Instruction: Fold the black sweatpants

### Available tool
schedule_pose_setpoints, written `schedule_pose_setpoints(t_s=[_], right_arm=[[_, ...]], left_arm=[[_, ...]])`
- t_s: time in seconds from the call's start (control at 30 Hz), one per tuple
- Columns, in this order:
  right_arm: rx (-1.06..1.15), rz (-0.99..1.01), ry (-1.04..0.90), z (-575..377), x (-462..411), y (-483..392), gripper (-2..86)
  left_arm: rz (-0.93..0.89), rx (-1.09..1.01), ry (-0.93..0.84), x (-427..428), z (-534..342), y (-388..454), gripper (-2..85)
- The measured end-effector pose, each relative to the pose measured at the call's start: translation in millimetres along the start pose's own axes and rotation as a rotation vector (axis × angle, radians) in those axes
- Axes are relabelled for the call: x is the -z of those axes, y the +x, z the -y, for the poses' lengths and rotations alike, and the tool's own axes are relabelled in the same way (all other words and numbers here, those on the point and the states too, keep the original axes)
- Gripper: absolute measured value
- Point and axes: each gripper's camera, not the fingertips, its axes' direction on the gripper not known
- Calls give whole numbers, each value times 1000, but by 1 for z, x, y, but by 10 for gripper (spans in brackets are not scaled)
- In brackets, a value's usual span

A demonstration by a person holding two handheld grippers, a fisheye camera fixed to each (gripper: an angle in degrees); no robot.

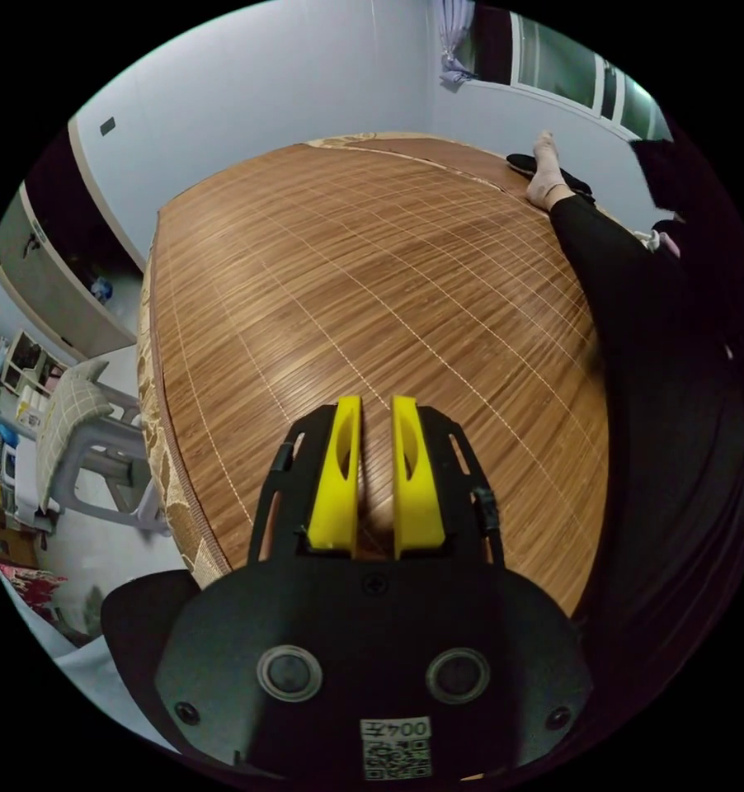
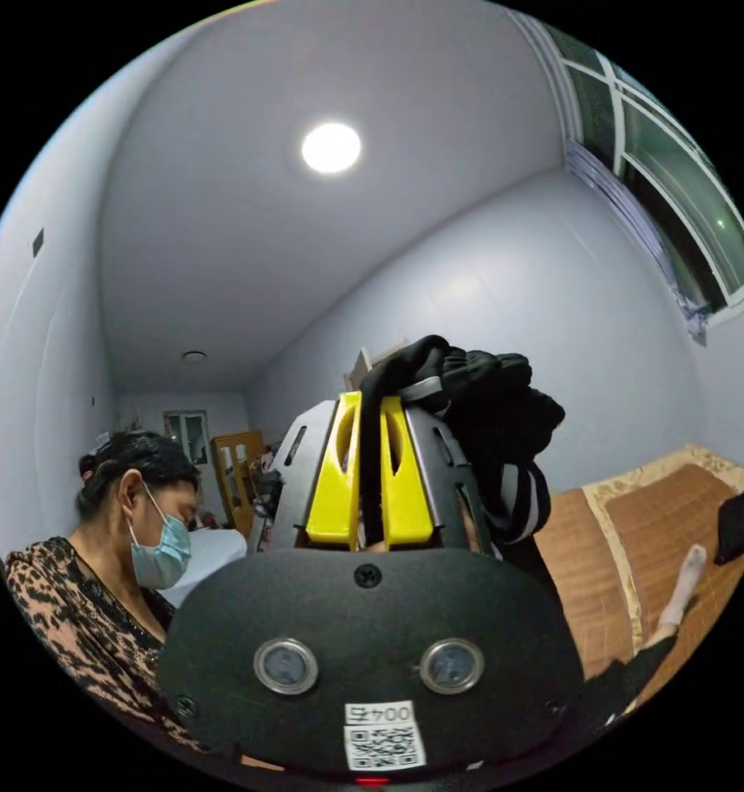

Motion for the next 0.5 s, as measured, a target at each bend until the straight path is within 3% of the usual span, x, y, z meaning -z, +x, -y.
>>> schedule_pose_setpoints(t_s=[0.13,0.33,0.5], right_arm=[[39,19,1,5,-64,9,53],[166,-362,-369,-49,-207,81,140],[7,-293,-520,-167,-227,157,139]], left_arm=[[-60,80,16,8,-11,-27,44],[37,176,283,71,-47,-81,69],[5,250,333,83,-68,-116,92]])
